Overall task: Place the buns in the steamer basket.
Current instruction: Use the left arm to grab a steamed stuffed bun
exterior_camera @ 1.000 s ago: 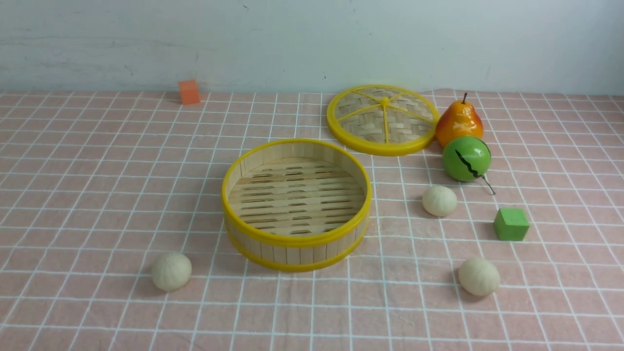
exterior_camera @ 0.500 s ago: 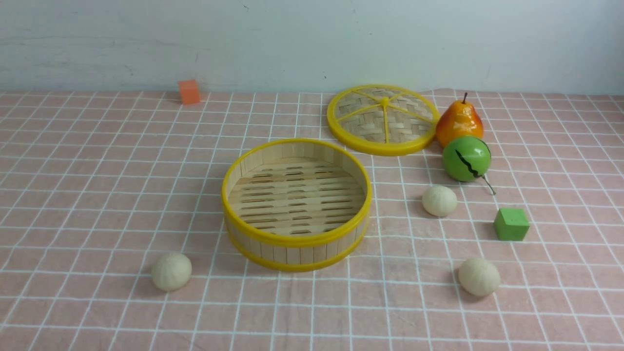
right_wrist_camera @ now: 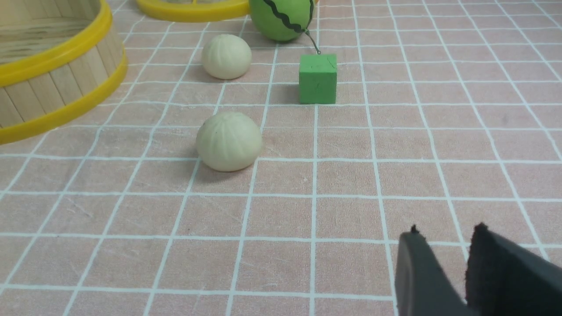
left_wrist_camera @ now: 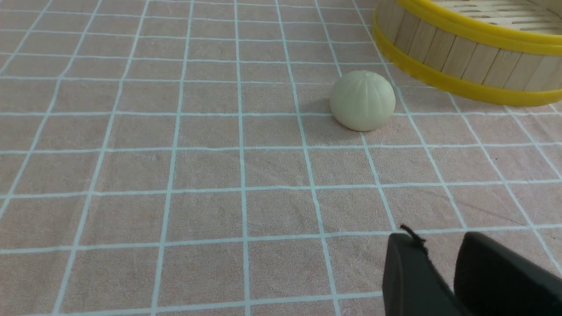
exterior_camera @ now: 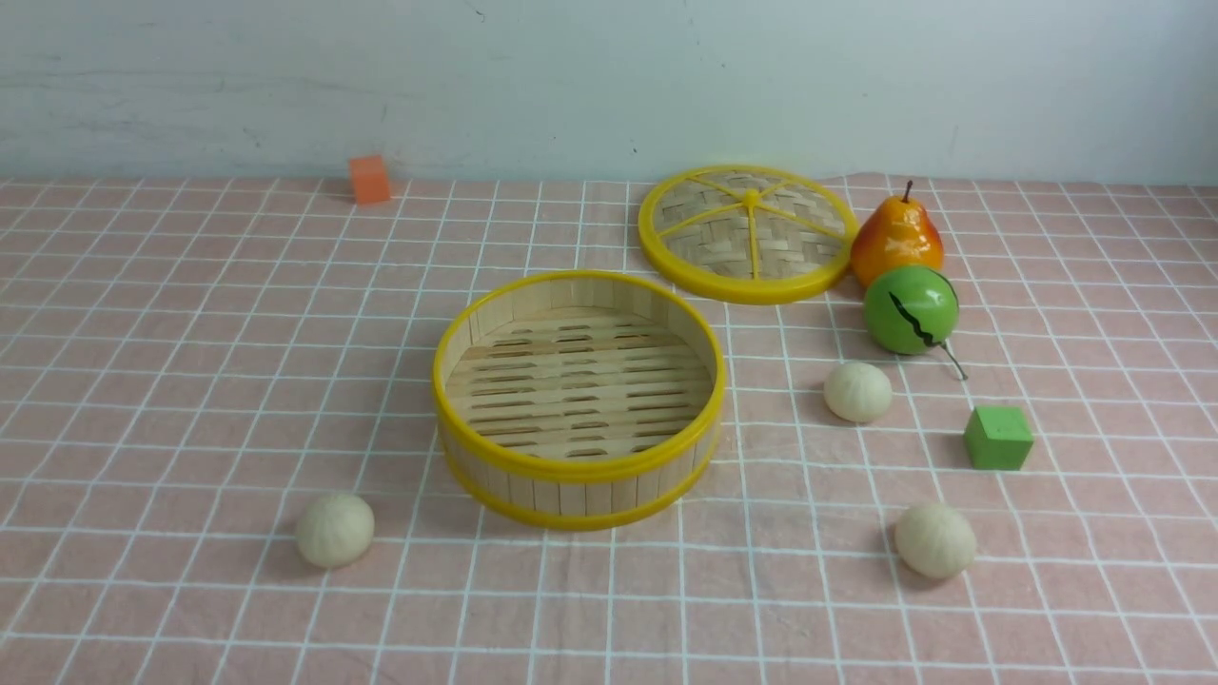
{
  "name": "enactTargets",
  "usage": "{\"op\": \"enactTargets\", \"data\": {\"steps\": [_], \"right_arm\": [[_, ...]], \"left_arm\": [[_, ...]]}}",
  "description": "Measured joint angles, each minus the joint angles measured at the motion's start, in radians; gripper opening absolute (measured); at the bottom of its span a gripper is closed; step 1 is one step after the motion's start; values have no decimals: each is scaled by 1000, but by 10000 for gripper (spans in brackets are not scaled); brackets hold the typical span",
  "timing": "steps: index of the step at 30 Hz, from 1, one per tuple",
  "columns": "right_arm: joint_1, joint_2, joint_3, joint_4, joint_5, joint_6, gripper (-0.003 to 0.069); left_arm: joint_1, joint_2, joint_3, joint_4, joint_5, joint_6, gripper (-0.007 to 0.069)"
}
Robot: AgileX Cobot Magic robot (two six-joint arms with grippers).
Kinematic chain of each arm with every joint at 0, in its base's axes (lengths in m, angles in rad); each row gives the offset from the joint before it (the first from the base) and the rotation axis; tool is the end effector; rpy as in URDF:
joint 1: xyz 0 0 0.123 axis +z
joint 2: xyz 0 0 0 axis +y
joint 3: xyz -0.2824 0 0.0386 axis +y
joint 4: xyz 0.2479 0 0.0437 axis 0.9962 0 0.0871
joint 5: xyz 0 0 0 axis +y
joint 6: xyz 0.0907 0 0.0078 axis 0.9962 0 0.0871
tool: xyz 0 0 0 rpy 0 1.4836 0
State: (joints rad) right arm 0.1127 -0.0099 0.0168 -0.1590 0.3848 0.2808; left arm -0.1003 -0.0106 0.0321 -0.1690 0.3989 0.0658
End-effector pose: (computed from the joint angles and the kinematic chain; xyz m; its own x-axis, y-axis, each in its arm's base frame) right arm 0.0525 0.0005 0.1738 -0.2986 0.0997 -0.9492 -0.0163 0.9939 0.1095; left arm 0.0511 -0.0111 0.1676 -0.3339 -0.0567 -0.9409 0.1319 0.9856 -0.1062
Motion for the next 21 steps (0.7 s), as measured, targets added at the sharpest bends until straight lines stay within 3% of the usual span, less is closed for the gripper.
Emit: {"op": "enactTargets", "data": {"steps": [21], "right_arm": [[0, 0, 0, 0, 0, 0, 192]], "left_arm": [[0, 0, 0, 0, 0, 0, 180]]}}
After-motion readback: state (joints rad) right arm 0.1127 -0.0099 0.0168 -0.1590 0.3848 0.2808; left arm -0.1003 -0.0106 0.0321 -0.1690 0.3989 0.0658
